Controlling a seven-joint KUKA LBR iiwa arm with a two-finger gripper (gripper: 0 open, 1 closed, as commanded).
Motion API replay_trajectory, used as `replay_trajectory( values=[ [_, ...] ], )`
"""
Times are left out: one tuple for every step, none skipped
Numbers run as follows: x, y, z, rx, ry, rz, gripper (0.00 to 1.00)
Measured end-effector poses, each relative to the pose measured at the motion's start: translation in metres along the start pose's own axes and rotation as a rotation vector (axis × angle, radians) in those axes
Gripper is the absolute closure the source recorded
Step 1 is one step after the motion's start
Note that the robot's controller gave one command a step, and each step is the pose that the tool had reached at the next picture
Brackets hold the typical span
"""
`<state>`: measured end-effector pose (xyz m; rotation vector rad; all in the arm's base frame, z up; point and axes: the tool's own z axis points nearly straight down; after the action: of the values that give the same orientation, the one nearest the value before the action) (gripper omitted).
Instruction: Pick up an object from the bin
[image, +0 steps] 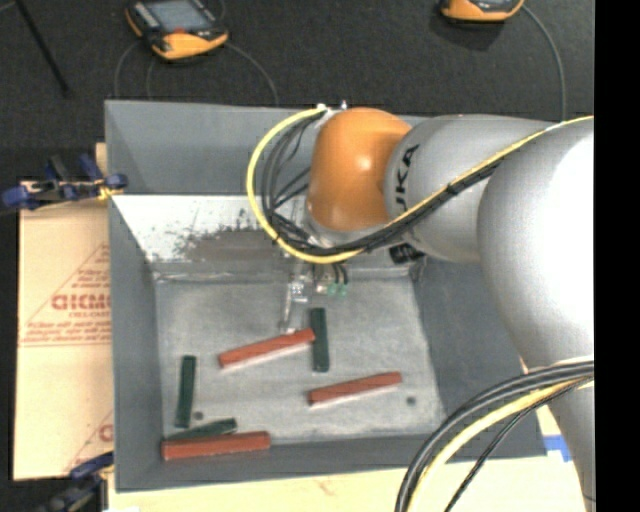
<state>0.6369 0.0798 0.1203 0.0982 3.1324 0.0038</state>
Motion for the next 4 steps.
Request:
replay_trajectory(
  values=[
    [0.003,-0.006,0.022,0.002,0.002,0.030,0.00],
    [0.001,-0.014,0.038,-0.001,0.006,0.038,0.00],
    [0.035,0.003,0.034,0.006,0.003,0.000,0.00],
    [0.090,0.020,0.037,-0.002,0.004,0.036,0.00]
  ],
)
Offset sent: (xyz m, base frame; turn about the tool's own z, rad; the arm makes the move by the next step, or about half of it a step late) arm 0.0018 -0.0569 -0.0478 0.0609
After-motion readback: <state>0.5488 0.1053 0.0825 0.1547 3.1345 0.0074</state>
